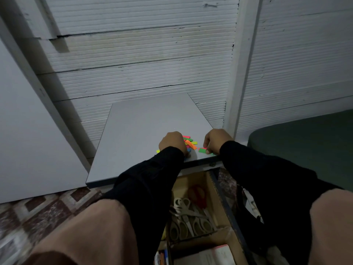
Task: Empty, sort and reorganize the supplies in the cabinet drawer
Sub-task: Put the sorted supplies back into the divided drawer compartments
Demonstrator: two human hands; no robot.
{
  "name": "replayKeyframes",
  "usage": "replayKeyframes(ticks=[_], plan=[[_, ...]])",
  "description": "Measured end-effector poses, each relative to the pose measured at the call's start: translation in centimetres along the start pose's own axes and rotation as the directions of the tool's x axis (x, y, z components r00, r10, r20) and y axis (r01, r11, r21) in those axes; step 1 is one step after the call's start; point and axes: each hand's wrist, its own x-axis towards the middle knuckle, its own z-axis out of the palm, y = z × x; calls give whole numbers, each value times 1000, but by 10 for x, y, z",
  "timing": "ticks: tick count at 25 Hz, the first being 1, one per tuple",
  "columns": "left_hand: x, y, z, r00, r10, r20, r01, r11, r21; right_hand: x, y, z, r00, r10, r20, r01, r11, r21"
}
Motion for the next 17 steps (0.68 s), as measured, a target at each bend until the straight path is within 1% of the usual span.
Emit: replayKeyframes(ticks=[3,6,8,9,10,11,14,16,17], plan=[[-1,5,-1,998,50,-23,-48,996,69,6,1,5,999,30,-25,-28,998,53],[-6,6,-1,985,154,-72,-140,975,171,4,4,4,999,16,-52,-11,995,104],[-8,5,-4,978,191,-83,-172,965,196,0,9,0,989,-25,-144,43,991,123],[-8,2,-7,980,183,-74,-167,969,183,-2,11,-1,980,-46,-195,71,990,121],[-7,-2,-10,986,159,-58,-149,977,151,-5,12,-2,972,-68,-224,95,989,111],[-6,-7,-14,991,128,-37,-124,988,96,-8,13,-1,971,-88,-222,112,989,96],[-8,-21,-18,997,76,28,-75,996,-46,-14,12,0,978,-102,-180,118,990,77],[-20,-31,-21,997,72,36,-65,985,-161,-23,4,-7,979,-79,-188,108,983,149],[-28,-36,-22,997,74,36,-64,972,-225,-29,0,-11,981,-55,-184,96,970,223]])
